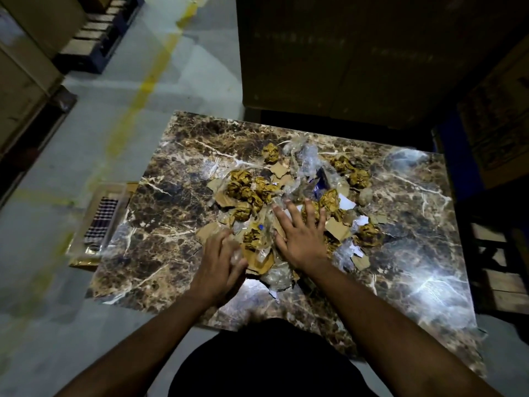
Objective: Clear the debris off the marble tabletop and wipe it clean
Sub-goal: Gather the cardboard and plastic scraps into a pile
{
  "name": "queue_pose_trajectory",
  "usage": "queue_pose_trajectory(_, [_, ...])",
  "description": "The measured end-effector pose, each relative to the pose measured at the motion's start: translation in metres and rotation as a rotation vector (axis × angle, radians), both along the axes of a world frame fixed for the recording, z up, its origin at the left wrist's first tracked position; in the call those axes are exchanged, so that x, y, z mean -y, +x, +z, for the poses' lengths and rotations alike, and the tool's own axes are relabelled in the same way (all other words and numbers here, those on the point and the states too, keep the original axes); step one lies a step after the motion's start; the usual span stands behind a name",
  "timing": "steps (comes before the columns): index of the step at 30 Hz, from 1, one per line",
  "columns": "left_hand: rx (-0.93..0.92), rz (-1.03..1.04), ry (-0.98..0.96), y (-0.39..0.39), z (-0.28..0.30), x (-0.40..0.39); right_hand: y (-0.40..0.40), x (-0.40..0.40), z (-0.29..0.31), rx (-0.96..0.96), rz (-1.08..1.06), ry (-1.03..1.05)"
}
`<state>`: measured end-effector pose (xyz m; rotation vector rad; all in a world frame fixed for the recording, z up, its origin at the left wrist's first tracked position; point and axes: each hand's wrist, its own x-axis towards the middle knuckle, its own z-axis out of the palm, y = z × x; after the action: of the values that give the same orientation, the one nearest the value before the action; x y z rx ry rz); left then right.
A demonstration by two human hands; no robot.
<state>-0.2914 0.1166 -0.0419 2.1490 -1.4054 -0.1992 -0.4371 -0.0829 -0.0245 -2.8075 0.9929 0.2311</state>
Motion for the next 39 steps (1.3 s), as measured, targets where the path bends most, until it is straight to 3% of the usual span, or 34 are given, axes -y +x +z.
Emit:
queue_pose_trajectory(3, [-0.217,0.064,-0.042,0.000,0.016,0.044,0.004,-0.002,0.003,0.047,-0.041,0.033])
queue_pose_trajectory(7, [-0.391,-0.039,-0.032,-0.022,0.026,0.100,0.004,-0.004,0.006,0.161,-0.107,0.151])
queue_pose_trajectory(13, [-0.298,-0.138,-0.028,-0.046,0.032,0.152,-0.013,0.017,0.011,0.467,-0.138,0.504])
queue_pose_trajectory(18, [-0.197,-0.194,0.125,-0.042,0.027,0.169,-0.038,0.041,0.031,0.869,-0.371,1.144])
queue_pose_trajectory(20, [-0.126,-0.192,0.165,-0.043,0.024,0.169,-0.039,0.053,0.032,0.894,-0.390,1.225])
queue_pose_trajectory(23, [-0.060,-0.171,0.190,-0.046,0.019,0.170,-0.032,0.072,0.049,0.823,-0.381,0.934])
queue_pose_trajectory(26, [-0.073,-0.150,0.185,-0.047,0.009,0.169,-0.015,0.104,0.071,0.568,-0.235,0.683])
queue_pose_trajectory(30, [-0.130,-0.101,0.135,-0.046,0.002,0.170,0.028,0.149,0.103,0.133,-0.013,0.687])
queue_pose_trajectory(33, [-0.160,-0.089,0.089,-0.046,0.003,0.169,0.074,0.180,0.117,0.095,-0.026,0.663])
queue_pose_trajectory(36, [-0.179,-0.078,0.070,-0.047,0.003,0.167,0.123,0.207,0.107,0.114,0.265,0.273])
queue_pose_trajectory(39, [-0.164,-0.087,0.071,-0.045,-0.001,0.167,0.156,0.222,0.072,-0.162,0.616,-0.032])
